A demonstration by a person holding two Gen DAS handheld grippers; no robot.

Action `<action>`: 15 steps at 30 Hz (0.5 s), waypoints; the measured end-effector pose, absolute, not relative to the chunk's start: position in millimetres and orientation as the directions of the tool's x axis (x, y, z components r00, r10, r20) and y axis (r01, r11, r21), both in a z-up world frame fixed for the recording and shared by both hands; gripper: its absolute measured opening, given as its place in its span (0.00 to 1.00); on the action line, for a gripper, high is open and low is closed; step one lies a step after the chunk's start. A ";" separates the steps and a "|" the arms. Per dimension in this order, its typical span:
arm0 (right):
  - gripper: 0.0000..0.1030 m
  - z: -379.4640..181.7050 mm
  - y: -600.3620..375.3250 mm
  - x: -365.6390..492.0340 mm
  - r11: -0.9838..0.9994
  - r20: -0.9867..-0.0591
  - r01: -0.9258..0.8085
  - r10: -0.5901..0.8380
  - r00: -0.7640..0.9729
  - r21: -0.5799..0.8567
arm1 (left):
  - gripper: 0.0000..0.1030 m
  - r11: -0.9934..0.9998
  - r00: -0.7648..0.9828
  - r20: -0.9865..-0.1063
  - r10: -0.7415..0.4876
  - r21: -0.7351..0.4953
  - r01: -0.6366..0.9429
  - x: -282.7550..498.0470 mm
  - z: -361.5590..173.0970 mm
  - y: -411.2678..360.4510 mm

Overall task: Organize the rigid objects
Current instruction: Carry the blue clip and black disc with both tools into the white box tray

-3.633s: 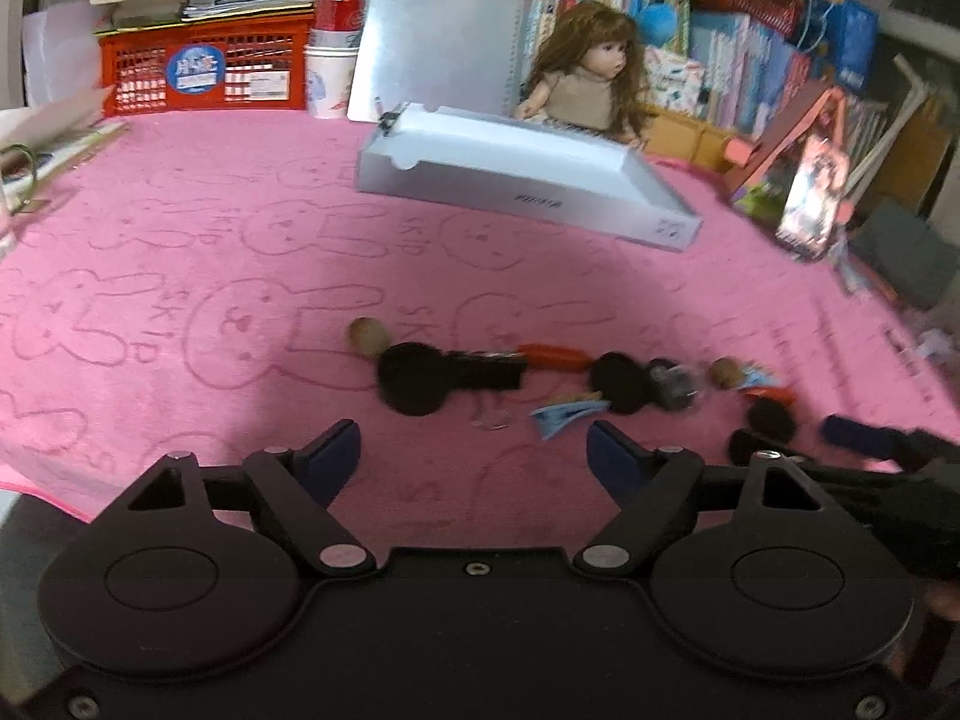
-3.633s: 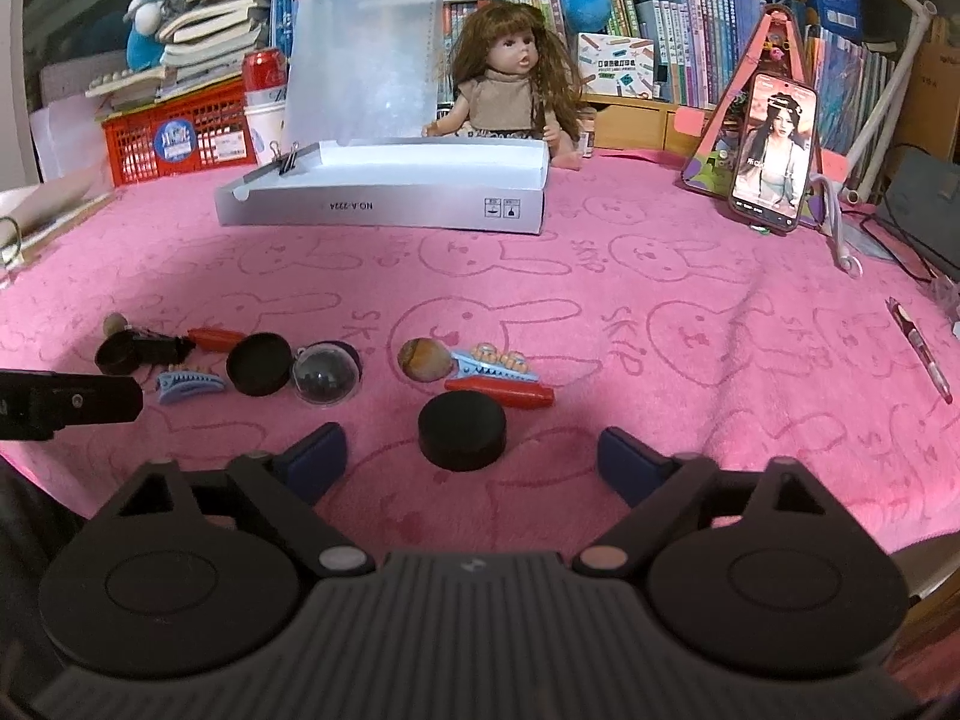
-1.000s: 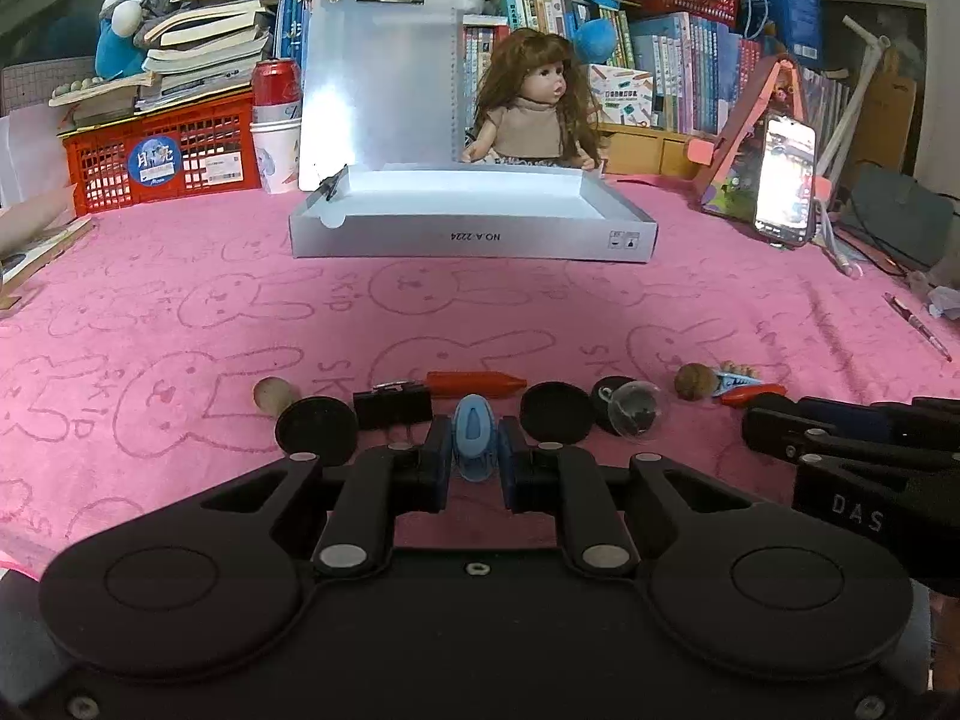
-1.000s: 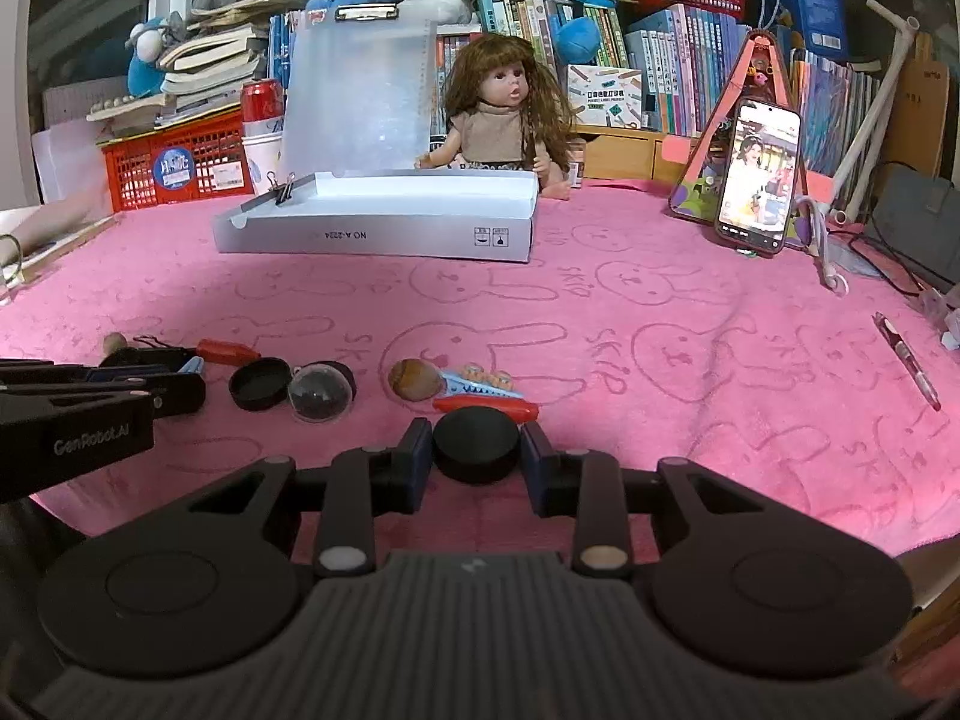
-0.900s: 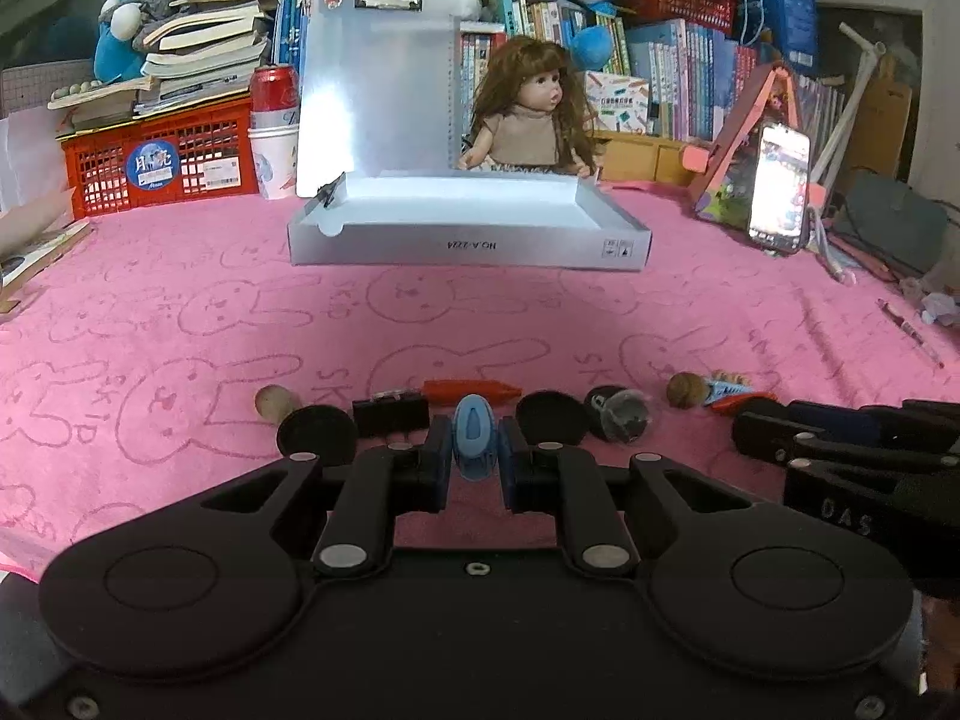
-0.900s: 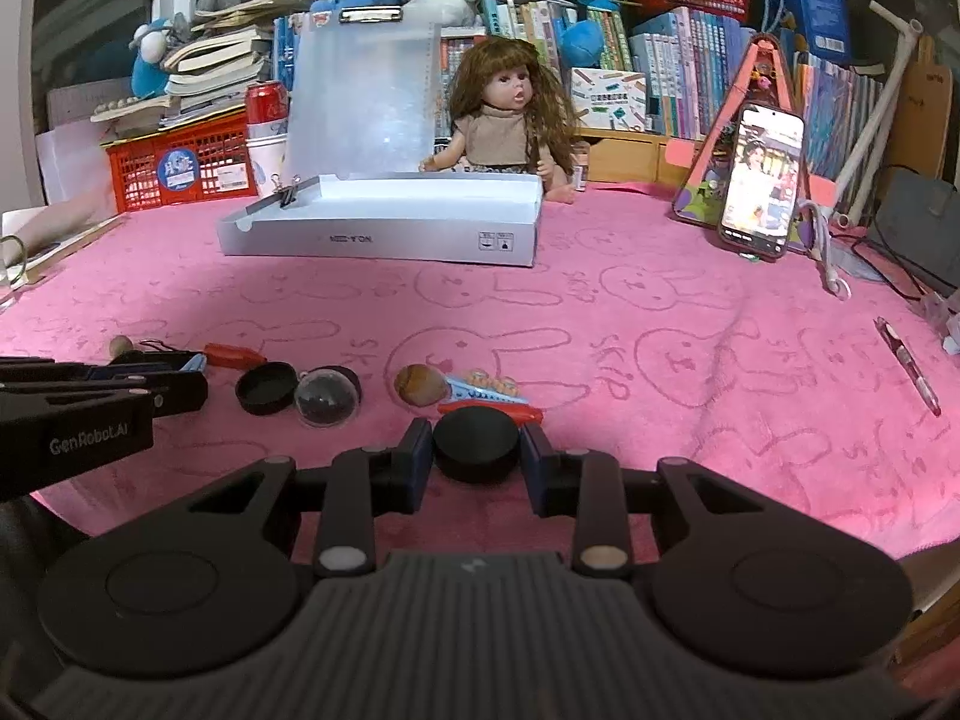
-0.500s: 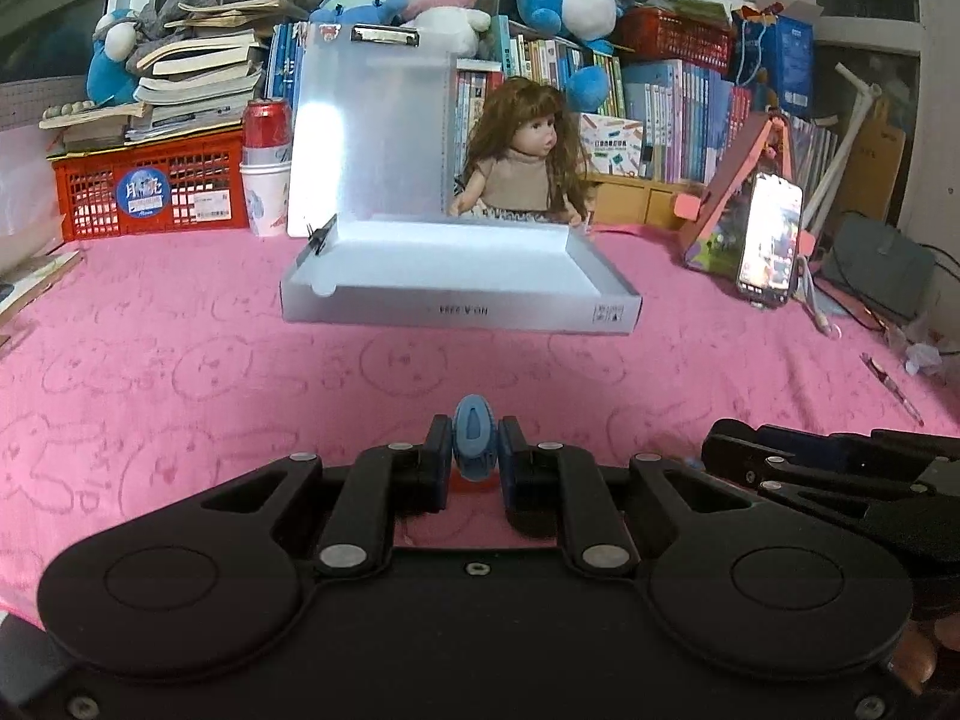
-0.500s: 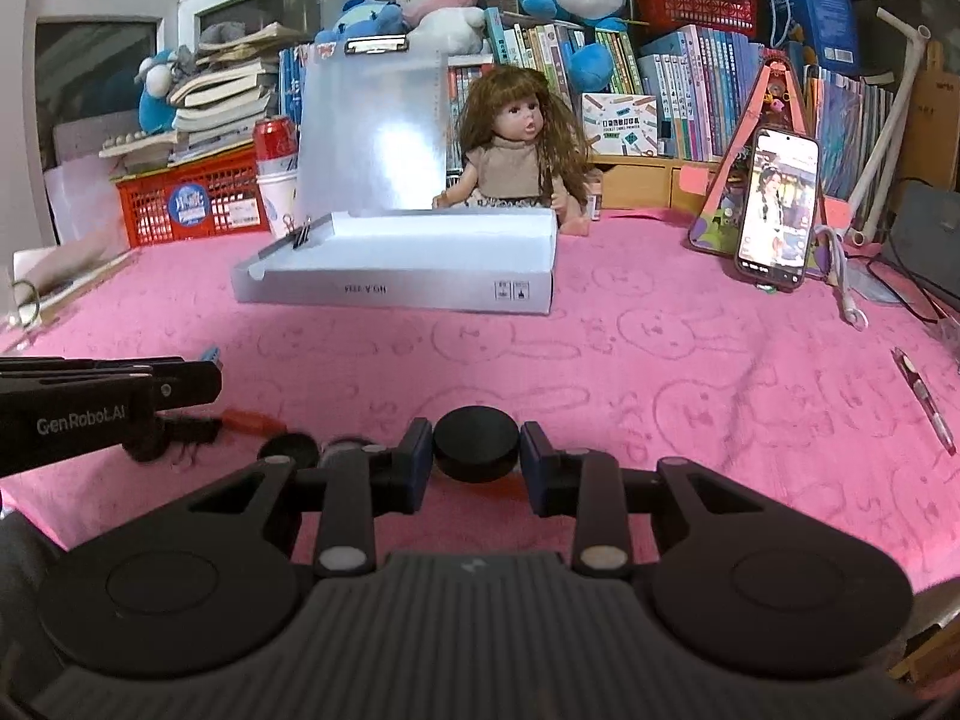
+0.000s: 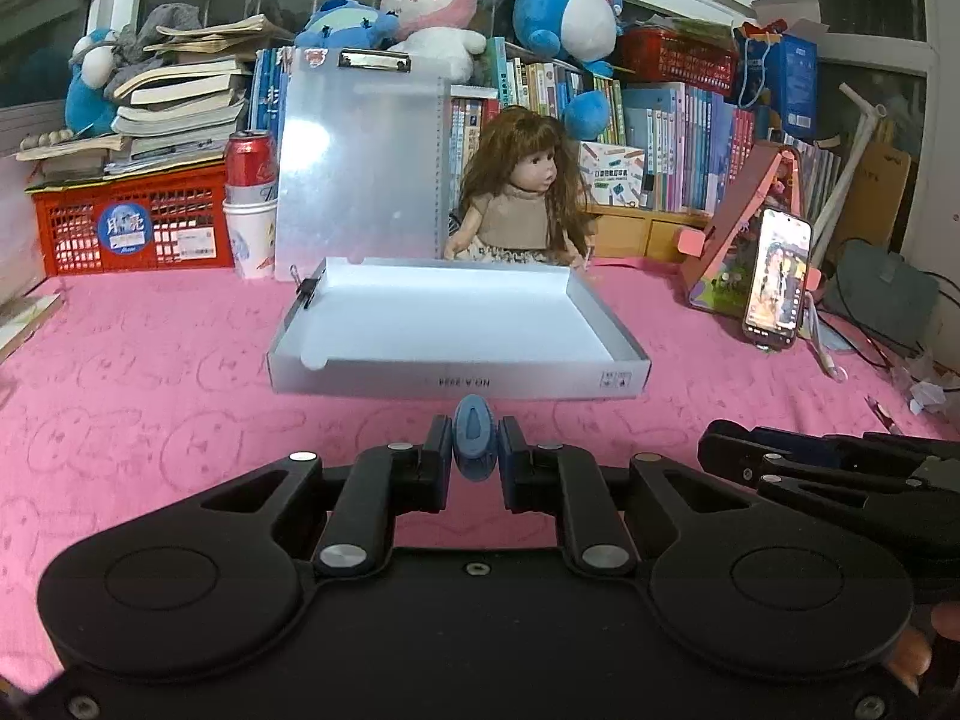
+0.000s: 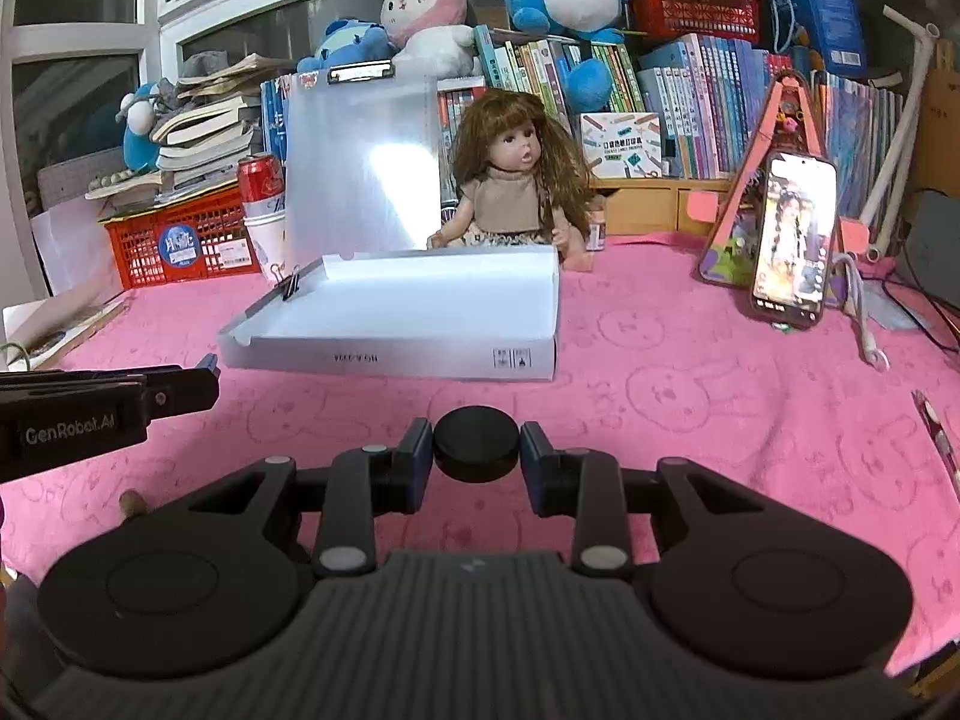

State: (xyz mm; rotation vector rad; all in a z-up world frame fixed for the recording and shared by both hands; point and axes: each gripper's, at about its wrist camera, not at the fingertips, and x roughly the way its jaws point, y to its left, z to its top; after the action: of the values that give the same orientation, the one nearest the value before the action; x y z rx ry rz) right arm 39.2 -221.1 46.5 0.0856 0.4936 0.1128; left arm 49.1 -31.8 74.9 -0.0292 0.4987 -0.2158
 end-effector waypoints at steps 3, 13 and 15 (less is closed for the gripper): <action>0.36 52.2 -223.5 50.5 0.989 -0.462 -0.086 0.131 0.877 0.118 | 0.15 0.974 0.846 -0.483 -0.225 -0.098 0.203 63.6 79.7 -32.0; 0.36 63.5 -229.8 94.2 0.988 -0.472 -0.077 0.132 0.871 0.135 | 0.15 0.979 0.850 -0.487 -0.200 -0.070 0.190 112.1 96.7 -28.5; 0.36 64.7 -231.2 104.3 0.987 -0.476 -0.074 0.135 0.869 0.145 | 0.15 0.980 0.849 -0.491 -0.194 -0.064 0.187 123.1 97.7 -29.0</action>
State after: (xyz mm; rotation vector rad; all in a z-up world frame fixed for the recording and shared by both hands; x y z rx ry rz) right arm 104.3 -231.2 64.7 0.1237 0.5067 0.1096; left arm 123.1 -29.0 97.7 -0.0136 0.5185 -0.2011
